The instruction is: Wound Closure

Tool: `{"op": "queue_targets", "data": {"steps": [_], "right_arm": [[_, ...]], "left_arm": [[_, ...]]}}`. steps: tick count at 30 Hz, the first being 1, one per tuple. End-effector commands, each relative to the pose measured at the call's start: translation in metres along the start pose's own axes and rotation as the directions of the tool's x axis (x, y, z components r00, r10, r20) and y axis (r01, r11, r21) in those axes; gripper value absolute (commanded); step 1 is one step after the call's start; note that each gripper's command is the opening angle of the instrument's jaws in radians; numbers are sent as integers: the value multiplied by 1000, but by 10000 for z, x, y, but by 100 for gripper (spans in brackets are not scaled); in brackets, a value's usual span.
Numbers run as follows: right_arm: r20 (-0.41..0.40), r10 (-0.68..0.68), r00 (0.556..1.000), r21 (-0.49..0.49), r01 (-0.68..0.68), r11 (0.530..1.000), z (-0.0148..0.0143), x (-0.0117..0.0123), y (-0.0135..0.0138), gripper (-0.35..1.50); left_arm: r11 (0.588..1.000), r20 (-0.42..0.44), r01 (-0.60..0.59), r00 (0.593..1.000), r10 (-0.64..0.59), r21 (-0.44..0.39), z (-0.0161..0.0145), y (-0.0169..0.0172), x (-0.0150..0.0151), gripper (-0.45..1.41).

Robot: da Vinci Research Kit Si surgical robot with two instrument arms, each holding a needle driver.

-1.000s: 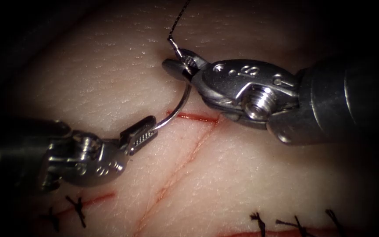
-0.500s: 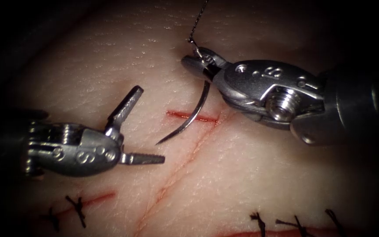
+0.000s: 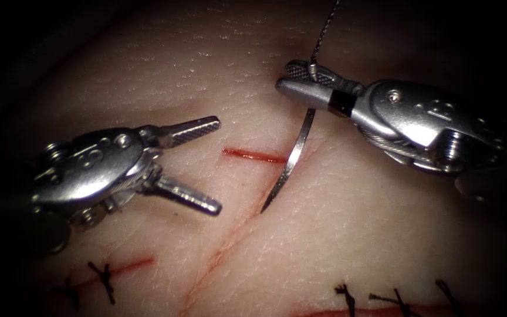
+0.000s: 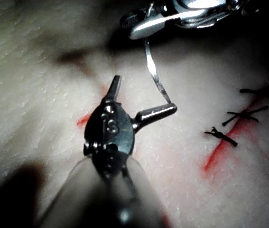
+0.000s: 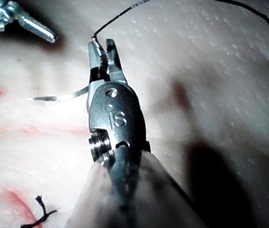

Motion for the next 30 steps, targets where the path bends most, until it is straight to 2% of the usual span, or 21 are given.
{"op": "queue_targets", "data": {"steps": [1, 2, 3, 9, 14, 17, 26, 30], "right_arm": [[-6, 2, 1000, 9, -1, 1000, 7, -9, -5, -35], [-14, 1, 1000, 21, 0, 1000, 8, -9, -5, -35], [-77, -31, 997, 56, 36, 998, 8, -9, -6, -35], [-132, -87, 987, 134, 105, 985, 7, -9, -7, -35], [-191, -136, 972, 192, 173, 966, 14, -12, -13, -35], [-201, -150, 968, 194, 189, 963, 21, -13, -16, -35], [-220, -170, 961, 168, 209, 963, 33, -6, -18, -35], [-242, -195, 950, 150, 235, 960, 37, 1, -20, -35]], "left_arm": [[1000, 4, 2, 1000, -2, 3, 7, -3, -6, 94], [1000, 4, 22, 1000, -22, -5, 9, -5, -7, 94], [997, 1, 72, 997, -72, 4, 16, -12, -9, 94], [994, 0, 110, 994, -110, 6, 23, -21, -14, 94], [981, 3, 191, 982, -191, -15, 28, -21, -16, 94], [969, 8, 245, 969, -245, -32, 30, -20, -16, 94], [956, 5, 293, 956, -293, -19, 38, -26, -22, 94], [921, 4, 389, 921, -389, -14, 41, -26, -26, 94]]}}
